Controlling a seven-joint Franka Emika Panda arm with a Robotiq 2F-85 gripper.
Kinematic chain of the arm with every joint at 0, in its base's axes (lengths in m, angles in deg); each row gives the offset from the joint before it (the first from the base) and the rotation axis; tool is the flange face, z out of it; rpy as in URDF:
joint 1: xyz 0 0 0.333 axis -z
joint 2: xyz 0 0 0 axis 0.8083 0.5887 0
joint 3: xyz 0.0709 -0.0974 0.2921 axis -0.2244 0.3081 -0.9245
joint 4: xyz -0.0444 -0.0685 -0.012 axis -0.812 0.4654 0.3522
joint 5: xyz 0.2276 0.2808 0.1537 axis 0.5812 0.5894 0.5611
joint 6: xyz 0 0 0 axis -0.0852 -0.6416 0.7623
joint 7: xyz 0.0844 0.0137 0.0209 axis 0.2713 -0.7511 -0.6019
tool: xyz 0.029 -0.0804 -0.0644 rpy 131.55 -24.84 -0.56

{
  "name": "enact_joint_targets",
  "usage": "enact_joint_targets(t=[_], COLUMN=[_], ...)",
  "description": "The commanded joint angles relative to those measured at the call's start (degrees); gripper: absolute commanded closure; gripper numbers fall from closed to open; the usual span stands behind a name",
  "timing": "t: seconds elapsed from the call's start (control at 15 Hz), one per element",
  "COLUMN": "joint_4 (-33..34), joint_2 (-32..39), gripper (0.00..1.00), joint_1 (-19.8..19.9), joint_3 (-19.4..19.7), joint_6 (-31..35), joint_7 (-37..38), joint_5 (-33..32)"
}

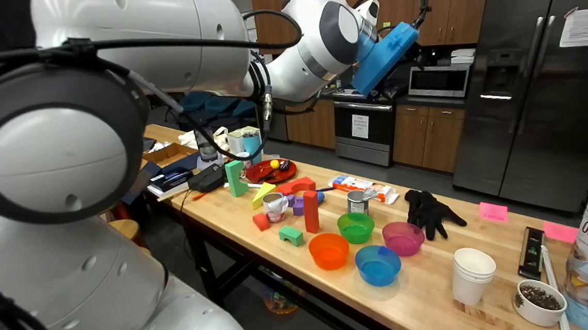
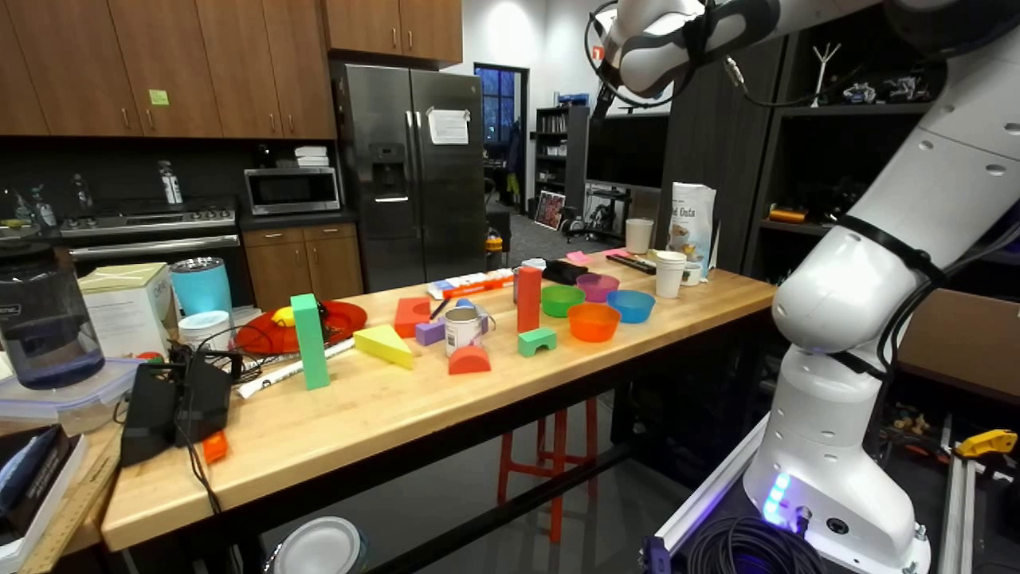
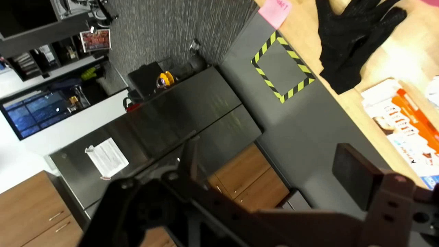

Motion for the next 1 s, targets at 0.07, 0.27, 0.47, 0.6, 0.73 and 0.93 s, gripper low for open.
enact_joint_targets(t=[0.07, 0.27, 0.47, 0.6, 0.73, 0.93], joint_4=[3.89, 3.52, 4.31, 5.44, 6.39, 9.51], joint_2=[3.02, 5.34, 9.8, 12.69, 14.39, 16.69], gripper=[0.0, 0.0, 0.0, 0.0, 0.0, 0.0], joint_1=[-1.04, -2.87, -7.21, -11.89, -19.29, -23.09], joint_3=[1.14, 3.12, 6.07, 8.95, 13.56, 15.67], joint_6=[1.94, 4.37, 10.82, 12.71, 12.6, 7.64], joint_7=[-6.2, -8.98, -17.04, -25.58, -33.65, -46.85], joint_5=[4.61, 13.93, 27.86, 38.03, 48.32, 63.77])
